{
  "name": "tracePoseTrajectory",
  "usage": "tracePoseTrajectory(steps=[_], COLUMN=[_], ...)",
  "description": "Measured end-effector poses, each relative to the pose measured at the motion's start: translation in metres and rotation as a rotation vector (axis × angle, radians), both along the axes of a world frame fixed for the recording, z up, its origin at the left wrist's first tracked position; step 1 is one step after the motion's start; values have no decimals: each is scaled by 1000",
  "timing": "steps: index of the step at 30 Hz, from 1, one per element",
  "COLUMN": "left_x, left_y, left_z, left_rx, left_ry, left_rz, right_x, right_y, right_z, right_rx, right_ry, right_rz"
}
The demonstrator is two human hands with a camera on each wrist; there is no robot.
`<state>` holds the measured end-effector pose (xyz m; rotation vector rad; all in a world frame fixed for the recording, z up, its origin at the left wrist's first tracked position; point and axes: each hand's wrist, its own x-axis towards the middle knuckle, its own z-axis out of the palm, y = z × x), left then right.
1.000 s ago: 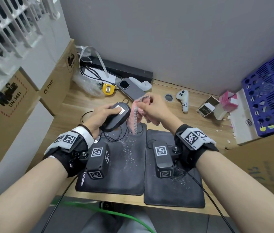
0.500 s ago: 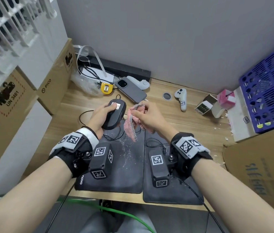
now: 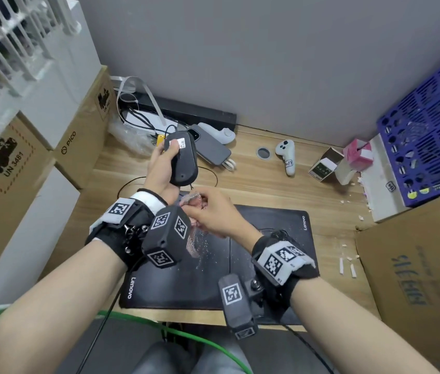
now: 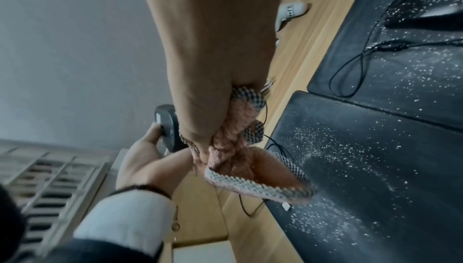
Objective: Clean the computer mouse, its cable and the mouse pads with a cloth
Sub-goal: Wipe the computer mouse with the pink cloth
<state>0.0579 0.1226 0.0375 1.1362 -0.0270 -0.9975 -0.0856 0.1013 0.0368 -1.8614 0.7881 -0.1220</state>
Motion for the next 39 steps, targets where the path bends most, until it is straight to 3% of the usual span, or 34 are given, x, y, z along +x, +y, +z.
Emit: tracePoseTrajectory(steps=[5,10,13,20,25,31,34,39], left_x=[1,-11,-15,1,7,-8,-17,-2], left_y=[8,16,14,5,6,13,11,10], left_z=[-6,-12,-12,-9,-3,-5,-2,-3], left_rx=[5,47,13,43,11,29,25,64], left_ry=[92,64,57,176,215,215,176,249], left_rz=[61,-107,-121,88,148,-11,-72,26], right_x=[-8,7,16,5,-3,8,18,11], right_y=[-38,-59,-52,-28,-32,-56,-50,-29], right_z=[24,32,30,8,8,34,35,26], right_rx=[80,4,16,192,131,132,105,173], right_ry=[-61,-181,-195,-173,-124,-251,-250,-246], right_rz=[-180,-371,-315,-202,-212,-377,-351,-216])
